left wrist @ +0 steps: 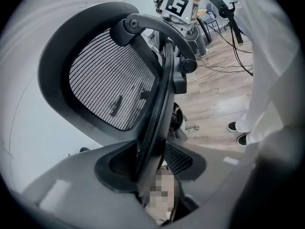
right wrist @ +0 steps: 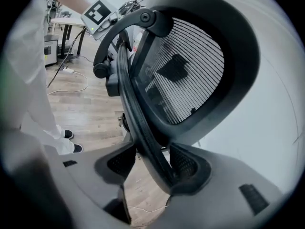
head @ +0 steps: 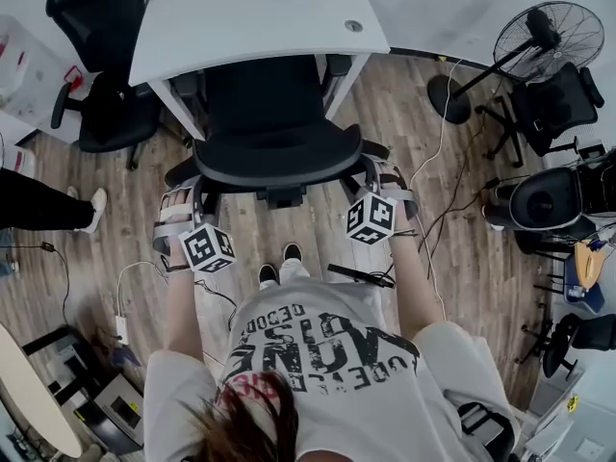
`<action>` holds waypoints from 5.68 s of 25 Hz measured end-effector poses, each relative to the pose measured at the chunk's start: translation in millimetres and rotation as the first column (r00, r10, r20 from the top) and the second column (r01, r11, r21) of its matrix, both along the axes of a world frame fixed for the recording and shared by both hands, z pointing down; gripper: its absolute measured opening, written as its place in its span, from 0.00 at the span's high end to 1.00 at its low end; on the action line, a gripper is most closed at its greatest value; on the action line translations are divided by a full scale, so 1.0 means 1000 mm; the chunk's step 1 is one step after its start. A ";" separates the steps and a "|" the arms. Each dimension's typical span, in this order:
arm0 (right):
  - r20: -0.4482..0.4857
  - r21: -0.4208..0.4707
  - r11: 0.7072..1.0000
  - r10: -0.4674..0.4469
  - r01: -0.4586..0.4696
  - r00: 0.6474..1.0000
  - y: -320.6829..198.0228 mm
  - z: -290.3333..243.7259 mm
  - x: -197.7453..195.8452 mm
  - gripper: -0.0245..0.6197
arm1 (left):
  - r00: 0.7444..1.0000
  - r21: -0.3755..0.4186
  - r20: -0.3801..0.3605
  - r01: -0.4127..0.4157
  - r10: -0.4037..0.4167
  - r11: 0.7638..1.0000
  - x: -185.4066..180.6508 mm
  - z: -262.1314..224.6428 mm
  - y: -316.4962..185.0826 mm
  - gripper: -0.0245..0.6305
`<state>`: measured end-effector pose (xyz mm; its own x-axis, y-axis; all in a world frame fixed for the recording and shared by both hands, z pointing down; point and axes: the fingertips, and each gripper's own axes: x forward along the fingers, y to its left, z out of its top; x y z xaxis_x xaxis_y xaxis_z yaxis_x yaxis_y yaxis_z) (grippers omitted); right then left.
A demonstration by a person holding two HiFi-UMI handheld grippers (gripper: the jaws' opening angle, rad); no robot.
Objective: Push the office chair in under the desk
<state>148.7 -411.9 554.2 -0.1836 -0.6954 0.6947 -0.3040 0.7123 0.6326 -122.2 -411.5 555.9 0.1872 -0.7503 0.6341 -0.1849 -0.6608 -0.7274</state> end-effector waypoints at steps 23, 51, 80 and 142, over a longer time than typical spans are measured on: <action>-0.018 -0.024 1.000 -0.007 0.006 1.000 -0.032 0.003 0.010 0.63 | 1.000 0.033 0.008 0.010 -0.011 0.999 0.010 0.001 -0.028 0.67; -0.029 -0.012 1.000 -0.006 0.006 1.000 -0.028 0.003 0.006 0.63 | 1.000 0.029 0.010 0.023 -0.023 0.999 0.006 0.003 -0.024 0.67; -0.063 -0.032 0.999 -0.018 0.016 0.998 -0.025 0.006 0.005 0.63 | 0.998 0.001 -0.016 0.062 -0.062 0.998 0.004 0.006 -0.024 0.66; 0.903 -0.027 0.863 0.237 -0.504 0.358 0.083 -0.208 -0.065 0.91 | 0.337 0.077 -0.941 0.201 0.005 0.977 -0.020 -0.239 0.043 0.95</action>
<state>84.0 -329.1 346.6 -0.2616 -0.9533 0.1508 -0.9650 0.2613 -0.0224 -141.8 -368.6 316.7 0.4953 -0.8683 -0.0262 -0.8643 -0.4895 -0.1156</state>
